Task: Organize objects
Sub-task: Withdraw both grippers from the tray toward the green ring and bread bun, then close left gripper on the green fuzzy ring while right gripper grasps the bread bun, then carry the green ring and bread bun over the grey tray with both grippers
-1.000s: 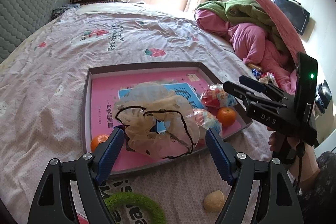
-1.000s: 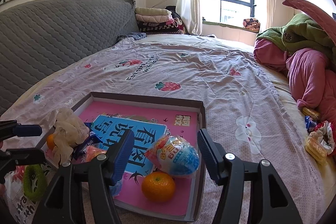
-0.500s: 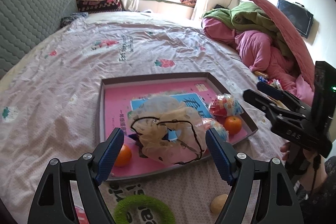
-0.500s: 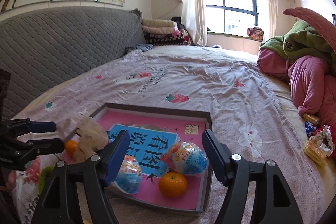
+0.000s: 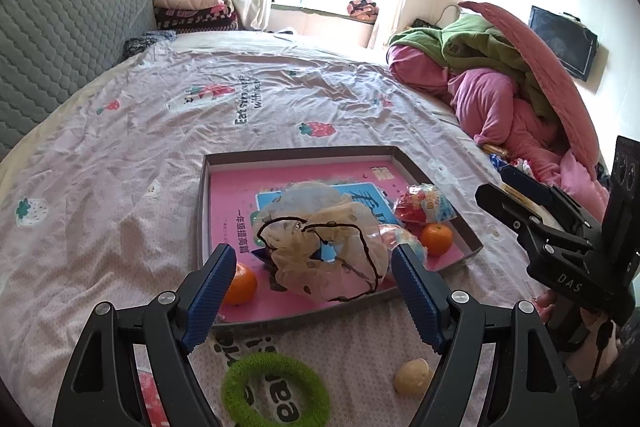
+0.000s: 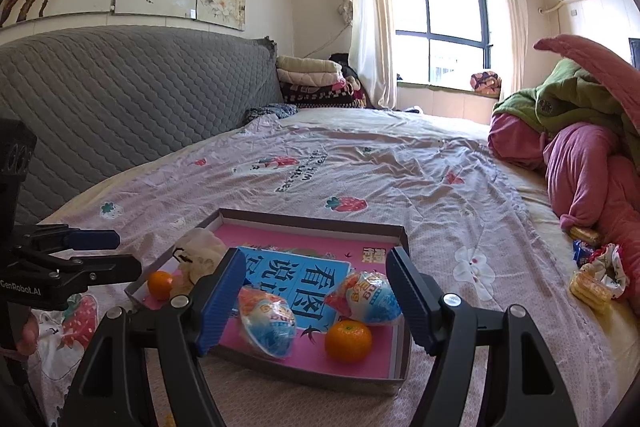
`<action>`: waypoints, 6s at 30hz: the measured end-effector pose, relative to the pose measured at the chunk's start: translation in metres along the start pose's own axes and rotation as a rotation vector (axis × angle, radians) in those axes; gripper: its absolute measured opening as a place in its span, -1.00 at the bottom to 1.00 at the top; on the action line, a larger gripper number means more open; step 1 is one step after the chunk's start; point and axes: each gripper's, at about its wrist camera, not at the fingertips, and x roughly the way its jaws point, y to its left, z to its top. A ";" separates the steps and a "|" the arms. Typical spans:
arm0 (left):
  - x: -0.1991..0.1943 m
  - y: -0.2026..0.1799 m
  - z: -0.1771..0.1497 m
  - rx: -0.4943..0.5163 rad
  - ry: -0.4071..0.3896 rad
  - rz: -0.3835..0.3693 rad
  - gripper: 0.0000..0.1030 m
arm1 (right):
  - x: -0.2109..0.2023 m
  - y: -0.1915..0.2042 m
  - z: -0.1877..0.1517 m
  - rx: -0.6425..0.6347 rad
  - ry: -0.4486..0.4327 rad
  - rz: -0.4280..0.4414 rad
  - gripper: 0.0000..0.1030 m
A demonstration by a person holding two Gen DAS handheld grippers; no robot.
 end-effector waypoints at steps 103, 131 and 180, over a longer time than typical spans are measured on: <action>0.042 0.029 -0.099 -0.052 0.156 0.137 0.57 | 0.008 0.088 -0.113 -0.138 0.326 0.136 -0.32; 0.022 0.012 -0.105 -0.029 0.122 0.023 -0.59 | 0.008 0.085 -0.113 -0.119 0.341 0.190 -0.32; 0.003 -0.009 -0.040 0.072 -0.038 0.111 -0.58 | -0.028 0.025 -0.034 -0.074 0.058 0.051 -0.32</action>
